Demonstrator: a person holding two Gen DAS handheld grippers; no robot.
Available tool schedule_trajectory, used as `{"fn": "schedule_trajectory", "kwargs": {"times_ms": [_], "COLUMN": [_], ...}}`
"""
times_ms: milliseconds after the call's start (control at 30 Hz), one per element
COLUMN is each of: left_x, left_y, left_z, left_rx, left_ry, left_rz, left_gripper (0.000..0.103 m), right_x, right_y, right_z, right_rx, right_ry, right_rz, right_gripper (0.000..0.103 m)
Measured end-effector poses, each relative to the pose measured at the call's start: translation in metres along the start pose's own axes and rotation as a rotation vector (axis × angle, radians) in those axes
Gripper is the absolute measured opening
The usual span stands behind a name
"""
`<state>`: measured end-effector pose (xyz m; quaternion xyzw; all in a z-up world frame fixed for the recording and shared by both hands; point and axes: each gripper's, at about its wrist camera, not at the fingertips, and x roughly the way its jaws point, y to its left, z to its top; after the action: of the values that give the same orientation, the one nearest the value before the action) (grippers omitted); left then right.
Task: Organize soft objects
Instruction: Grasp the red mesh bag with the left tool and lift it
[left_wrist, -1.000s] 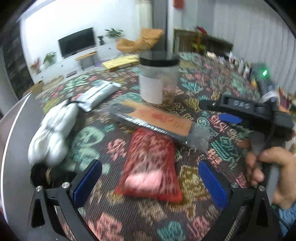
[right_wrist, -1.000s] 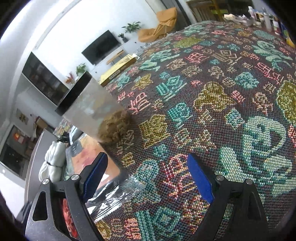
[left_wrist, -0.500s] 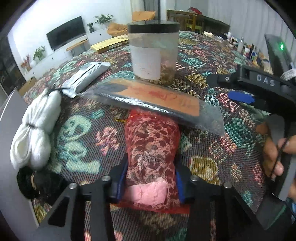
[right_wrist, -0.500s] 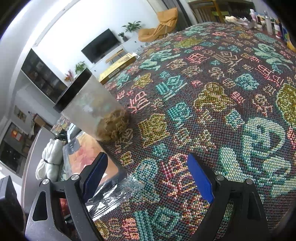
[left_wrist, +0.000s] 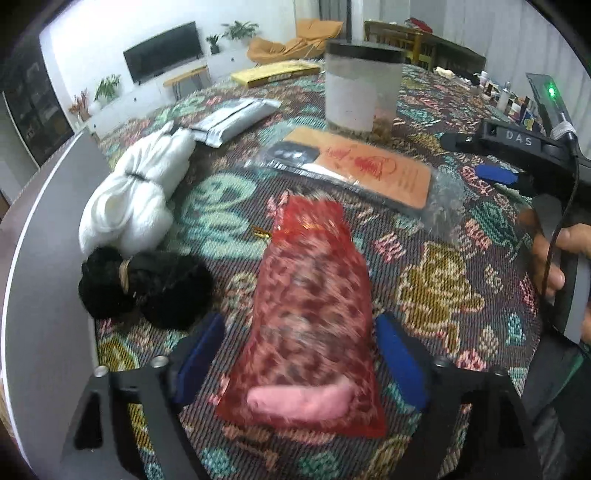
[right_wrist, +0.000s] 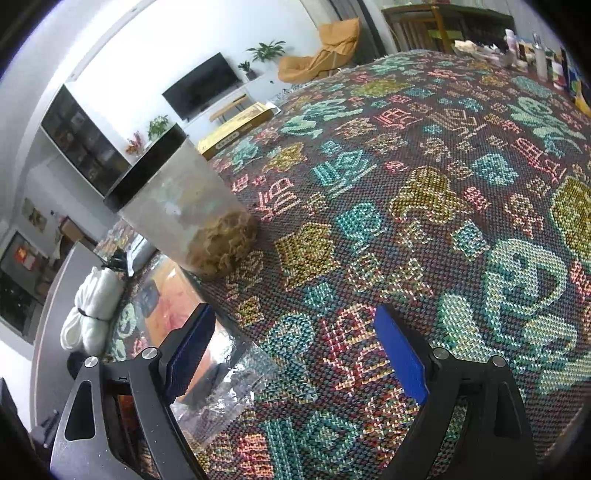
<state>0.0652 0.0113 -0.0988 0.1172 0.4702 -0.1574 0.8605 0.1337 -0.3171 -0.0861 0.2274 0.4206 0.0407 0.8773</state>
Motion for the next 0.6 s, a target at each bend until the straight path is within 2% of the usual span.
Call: {"fn": "schedule_trajectory", "kwargs": {"times_ms": [167,367,500,600], "left_x": [0.024,0.037,0.038,0.038], "left_y": [-0.008,0.019,0.021,0.021], "left_z": [0.012,0.017,0.011,0.009], "left_rx": [0.022,-0.128,-0.109,-0.112], "left_ry": [0.009,-0.005,-0.042,-0.054], "left_rz": [0.056,-0.010,-0.002,-0.004], "left_gripper": [0.088,0.096,0.103,0.103], "right_x": [0.000,0.003,0.003,0.003], "right_y": [0.000,0.003,0.004,0.004], "right_z": [0.000,-0.001,-0.001,-0.001], "right_rx": [-0.008,-0.034,-0.040,-0.040], "right_ry": [0.001,0.004,0.004,0.004], "right_rz": [-0.004,-0.026,-0.031,-0.031], "right_gripper": [0.091,0.091,0.091,0.091]}}
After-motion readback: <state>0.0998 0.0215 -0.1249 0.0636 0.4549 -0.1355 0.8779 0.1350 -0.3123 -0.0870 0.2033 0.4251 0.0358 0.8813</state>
